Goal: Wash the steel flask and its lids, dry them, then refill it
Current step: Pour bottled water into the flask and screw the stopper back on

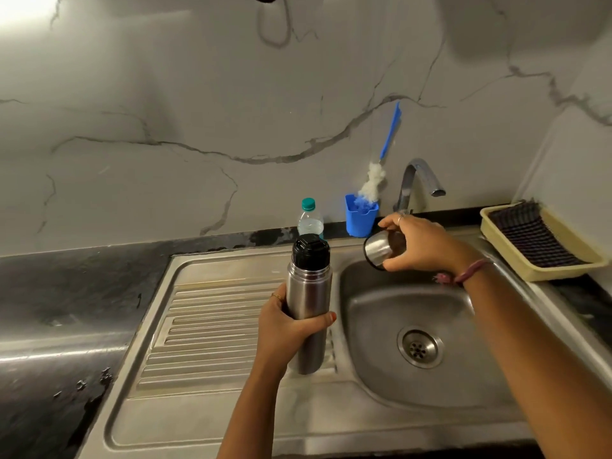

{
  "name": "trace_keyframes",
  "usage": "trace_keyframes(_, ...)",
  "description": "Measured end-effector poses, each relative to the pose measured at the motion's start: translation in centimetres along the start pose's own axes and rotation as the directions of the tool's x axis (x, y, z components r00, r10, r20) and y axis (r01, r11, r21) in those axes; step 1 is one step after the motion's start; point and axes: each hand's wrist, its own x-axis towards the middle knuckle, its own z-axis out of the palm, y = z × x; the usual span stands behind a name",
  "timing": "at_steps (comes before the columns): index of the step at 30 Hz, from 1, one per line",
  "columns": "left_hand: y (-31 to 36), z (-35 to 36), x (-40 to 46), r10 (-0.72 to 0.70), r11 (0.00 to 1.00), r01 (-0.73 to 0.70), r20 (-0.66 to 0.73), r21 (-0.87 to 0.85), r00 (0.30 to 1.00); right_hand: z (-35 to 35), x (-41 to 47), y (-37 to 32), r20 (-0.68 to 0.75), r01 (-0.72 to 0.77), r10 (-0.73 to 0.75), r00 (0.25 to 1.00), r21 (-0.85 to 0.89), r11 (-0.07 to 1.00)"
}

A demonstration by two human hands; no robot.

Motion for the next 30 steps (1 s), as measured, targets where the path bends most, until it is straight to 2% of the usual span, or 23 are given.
trace_keyframes(2,0.1,0.8,-0.1,0.011,1.0,-0.011,0.011,0.0,1.0,-0.9,-0.3,0.2,-0.014,0.006,-0.005,1.0,0.058,0.998)
trace_keyframes(5,0.3,1.7,-0.2,0.019,1.0,-0.019,0.015,0.002,1.0,-1.9,-0.7,0.7,-0.024,0.026,-0.02,1.0,0.298,0.954)
trace_keyframes(8,0.5,2.7,-0.3,0.03,1.0,-0.03,0.025,0.007,0.999,-3.7,-1.1,0.6,-0.018,0.09,-0.097,0.995,0.572,0.815)
trace_keyframes(11,0.9,3.5,-0.4,0.04,0.999,-0.04,0.043,0.004,0.998,-5.3,-1.7,-0.6,-0.059,0.182,-0.191,0.98,0.658,0.731)
trace_keyframes(13,1.2,4.1,-0.5,0.051,0.999,-0.051,0.054,0.005,0.997,-6.1,-2.1,-1.8,-0.096,0.253,-0.246,0.964,0.604,0.755)
trace_keyframes(15,1.6,4.6,-0.6,0.058,0.998,-0.059,0.064,0.01,0.996,-6.5,-2.4,-2.7,-0.099,0.302,-0.29,0.952,0.471,0.829)
trace_keyframes(17,1.9,5.1,-0.8,0.065,0.998,-0.066,0.074,0.012,0.995,-6.8,-2.5,-3.5,-0.057,0.313,-0.314,0.948,0.366,0.876)
trace_keyframes(22,2.5,6.1,-0.8,0.083,0.996,-0.084,0.092,0.017,0.992,-7.3,-2.7,-4.6,0.075,0.326,-0.35,0.934,0.223,0.919)
trace_keyframes(27,3.0,6.8,-0.8,0.123,0.991,-0.127,0.094,0.037,0.988,-7.5,-3.0,-5.5,0.087,0.3,-0.308,0.947,0.094,0.949)
trace_keyframes(30,3.0,7.1,-1.0,0.132,0.99,-0.136,0.094,0.041,0.987,-7.4,-3.1,-5.9,0.037,0.274,-0.272,0.962,-0.06,0.96)
